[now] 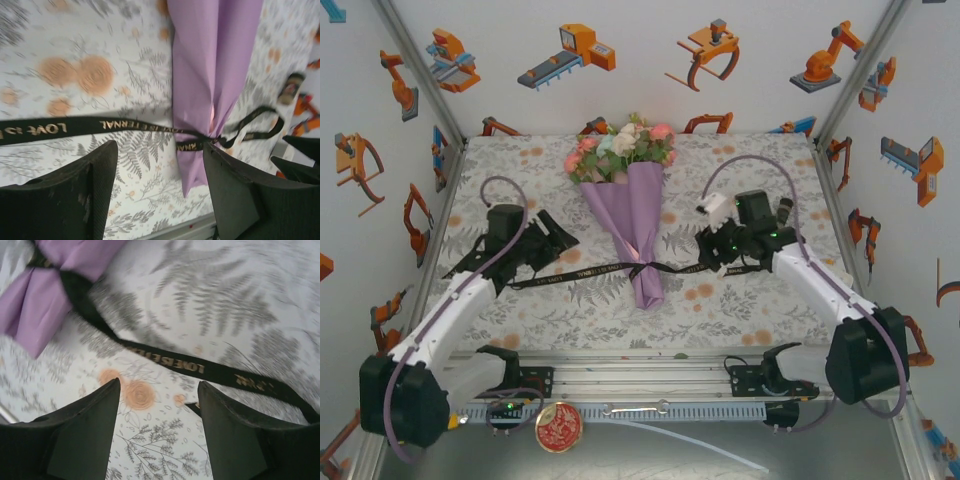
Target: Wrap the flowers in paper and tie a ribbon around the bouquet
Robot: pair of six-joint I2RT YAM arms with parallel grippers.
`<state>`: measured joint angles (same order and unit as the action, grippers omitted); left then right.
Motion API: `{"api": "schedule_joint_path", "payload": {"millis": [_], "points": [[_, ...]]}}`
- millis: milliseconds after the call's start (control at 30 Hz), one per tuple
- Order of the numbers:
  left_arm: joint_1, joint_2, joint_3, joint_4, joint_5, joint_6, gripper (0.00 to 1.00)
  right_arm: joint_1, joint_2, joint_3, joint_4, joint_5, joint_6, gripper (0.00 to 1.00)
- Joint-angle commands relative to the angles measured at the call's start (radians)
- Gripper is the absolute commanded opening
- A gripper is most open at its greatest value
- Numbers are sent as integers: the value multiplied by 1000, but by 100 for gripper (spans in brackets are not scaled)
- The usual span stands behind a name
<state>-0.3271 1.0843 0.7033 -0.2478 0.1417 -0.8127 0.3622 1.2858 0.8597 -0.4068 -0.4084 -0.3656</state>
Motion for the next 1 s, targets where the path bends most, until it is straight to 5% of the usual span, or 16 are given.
{"api": "schedule_joint_path", "payload": {"millis": [0, 133, 333, 600, 667, 900, 967], "points": [[-57, 85, -62, 79, -44, -165, 64, 62, 84, 33, -161, -60, -278, 60], [-83, 191, -64, 57, -115, -424, 68, 135, 168, 48, -150, -16, -307, 60], [-128, 306, -55, 154, -99, -618, 73, 178, 240, 29, 41, 60, -263, 56], [-166, 431, -61, 260, -43, -826, 73, 181, 230, 19, 72, 52, -241, 5], [-177, 474, -59, 301, -19, -867, 67, 181, 227, 19, 74, 41, -234, 0], [-186, 559, -69, 409, 12, -922, 11, 181, 215, 25, 93, 46, -155, 0], [-178, 534, -60, 360, -6, -888, 2, 181, 191, 20, 120, 95, -53, 0]]}}
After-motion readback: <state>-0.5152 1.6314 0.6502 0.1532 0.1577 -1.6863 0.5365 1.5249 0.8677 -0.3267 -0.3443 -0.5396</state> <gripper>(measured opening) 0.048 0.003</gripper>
